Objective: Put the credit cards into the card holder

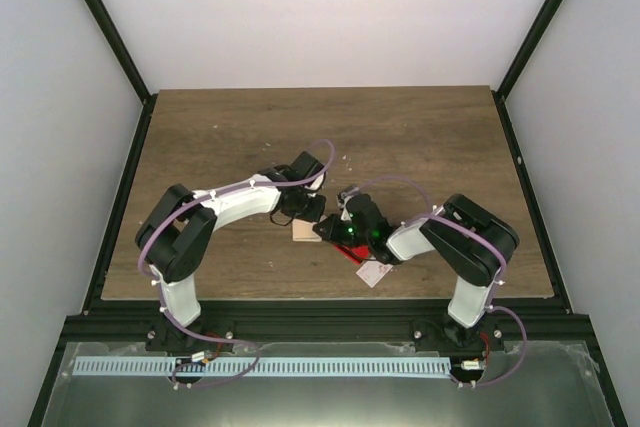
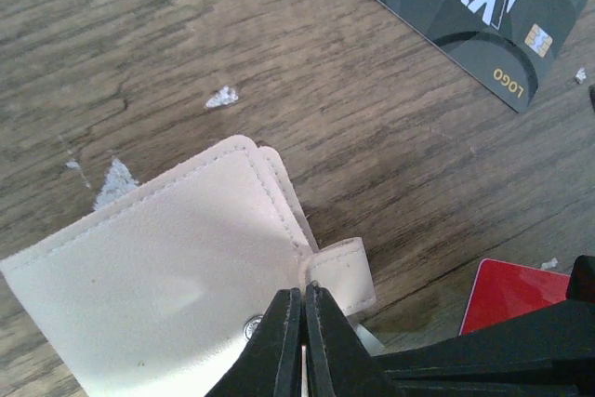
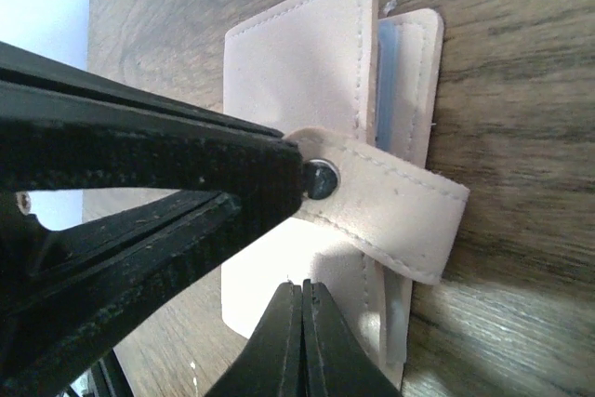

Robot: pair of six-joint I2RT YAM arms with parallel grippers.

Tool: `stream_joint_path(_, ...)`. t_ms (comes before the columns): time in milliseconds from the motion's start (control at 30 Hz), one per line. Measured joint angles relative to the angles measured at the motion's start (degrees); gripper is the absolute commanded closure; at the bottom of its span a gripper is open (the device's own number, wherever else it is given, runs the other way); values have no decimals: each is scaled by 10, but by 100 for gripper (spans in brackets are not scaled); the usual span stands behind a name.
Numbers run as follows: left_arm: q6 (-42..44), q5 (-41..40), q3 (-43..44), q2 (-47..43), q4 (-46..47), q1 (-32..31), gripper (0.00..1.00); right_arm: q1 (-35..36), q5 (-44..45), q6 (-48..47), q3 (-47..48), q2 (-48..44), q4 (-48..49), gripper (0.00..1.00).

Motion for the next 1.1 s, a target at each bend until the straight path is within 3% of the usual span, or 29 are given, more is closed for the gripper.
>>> stream_joint_path(800, 21, -65, 10, 0, -29, 8, 96, 0, 8, 13, 42, 4, -70, 99)
stream_joint_path(1100, 18, -43, 5, 0, -28, 12, 96, 0, 7, 17, 52, 11, -76, 99)
